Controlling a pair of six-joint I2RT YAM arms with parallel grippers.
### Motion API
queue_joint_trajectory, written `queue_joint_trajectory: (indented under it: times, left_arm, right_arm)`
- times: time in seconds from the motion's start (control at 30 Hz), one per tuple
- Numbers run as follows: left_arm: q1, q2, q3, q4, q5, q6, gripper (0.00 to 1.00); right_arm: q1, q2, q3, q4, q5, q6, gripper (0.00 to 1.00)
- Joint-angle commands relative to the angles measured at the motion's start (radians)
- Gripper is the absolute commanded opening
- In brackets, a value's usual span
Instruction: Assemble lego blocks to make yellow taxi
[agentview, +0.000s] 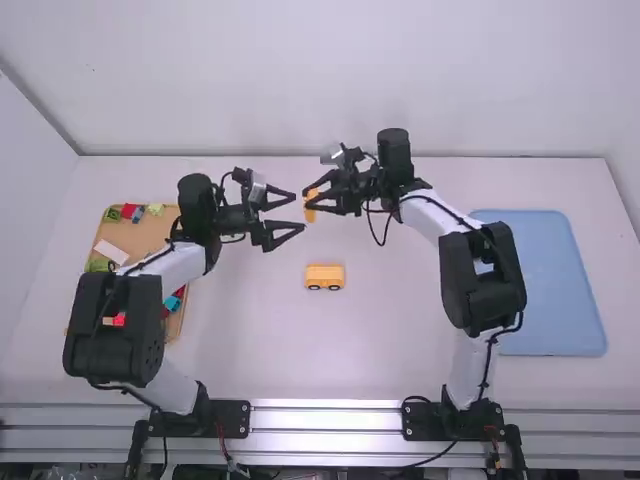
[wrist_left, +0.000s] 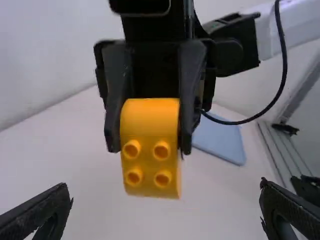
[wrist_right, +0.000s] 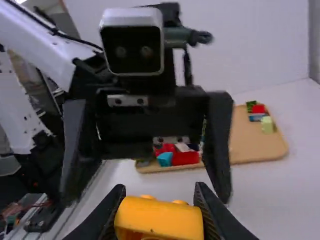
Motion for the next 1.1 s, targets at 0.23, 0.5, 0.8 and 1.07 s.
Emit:
queue_joint_trajectory:
  times: [0.23, 0.5, 0.8, 1.07]
  left_arm:
    - [-0.027, 0.033, 0.015, -0.021, -0.042, 0.011, 0.98]
    - [-0.026, 0.033, 0.014, 0.004, -0.031, 0.011, 0.79]
    - [-0.051, 0.033, 0.014, 0.017, -0.032, 0.021, 0.73]
    - [-0.055, 0.033, 0.014, 0.013, -0.047, 0.035, 0.61]
  right_arm:
    - [0.029, 0.009, 0.032, 0.002, -0.007, 0.005, 0.18]
    - [0.031, 0.009, 0.032, -0.002, 0.020, 0.004, 0.17]
    - [0.038, 0.009, 0.032, -0.001, 0.019, 0.004, 0.17]
    - [0.037, 0.009, 0.032, -0.004, 0.001, 0.003, 0.17]
